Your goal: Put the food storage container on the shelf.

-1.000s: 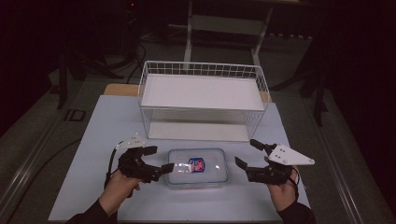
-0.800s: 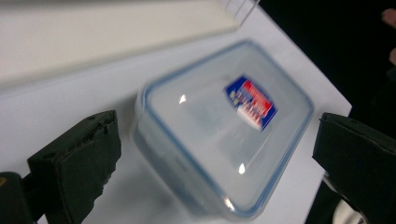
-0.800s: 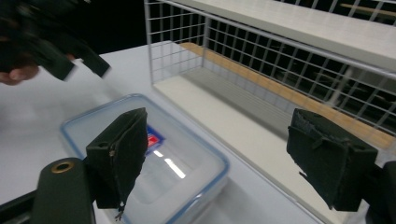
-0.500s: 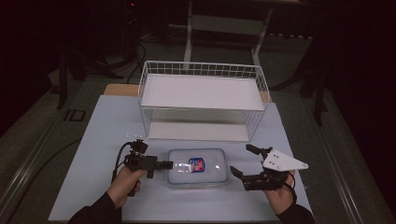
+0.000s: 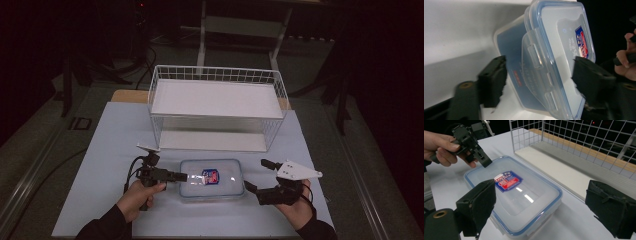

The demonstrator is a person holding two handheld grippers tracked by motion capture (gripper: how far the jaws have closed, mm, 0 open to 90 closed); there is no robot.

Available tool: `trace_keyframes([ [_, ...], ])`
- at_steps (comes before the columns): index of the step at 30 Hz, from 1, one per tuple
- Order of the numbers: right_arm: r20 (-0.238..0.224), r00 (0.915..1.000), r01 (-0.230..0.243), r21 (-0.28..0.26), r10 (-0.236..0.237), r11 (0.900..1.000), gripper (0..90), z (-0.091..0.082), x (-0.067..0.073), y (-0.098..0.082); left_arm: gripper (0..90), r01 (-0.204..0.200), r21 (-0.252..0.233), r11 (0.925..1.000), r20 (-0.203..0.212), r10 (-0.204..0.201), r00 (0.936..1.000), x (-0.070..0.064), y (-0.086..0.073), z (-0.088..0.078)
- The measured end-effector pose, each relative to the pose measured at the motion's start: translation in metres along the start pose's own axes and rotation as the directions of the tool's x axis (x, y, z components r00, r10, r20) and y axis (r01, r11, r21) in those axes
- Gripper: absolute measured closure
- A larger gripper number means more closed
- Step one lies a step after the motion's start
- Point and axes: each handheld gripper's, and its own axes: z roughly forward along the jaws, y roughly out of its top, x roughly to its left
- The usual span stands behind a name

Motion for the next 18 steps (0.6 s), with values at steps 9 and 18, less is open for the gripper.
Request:
trace_keyframes([
  [9,-0.025,0.9986,-0.045,0.045,0.046,0.998,13.2,0.005,-0.003,-0.005,48.0,-0.022,0.016,0.9996,0.077,0.021,0.9968,0.005,-0.003,-0.004],
  [18,-0.082,0.9623,-0.246,0.148,0.259,0.958,19.1,0.022,-0.021,-0.022,53.7,-0.129,0.011,0.9916,0.083,0.127,0.9884,-0.006,-0.008,-0.011],
])
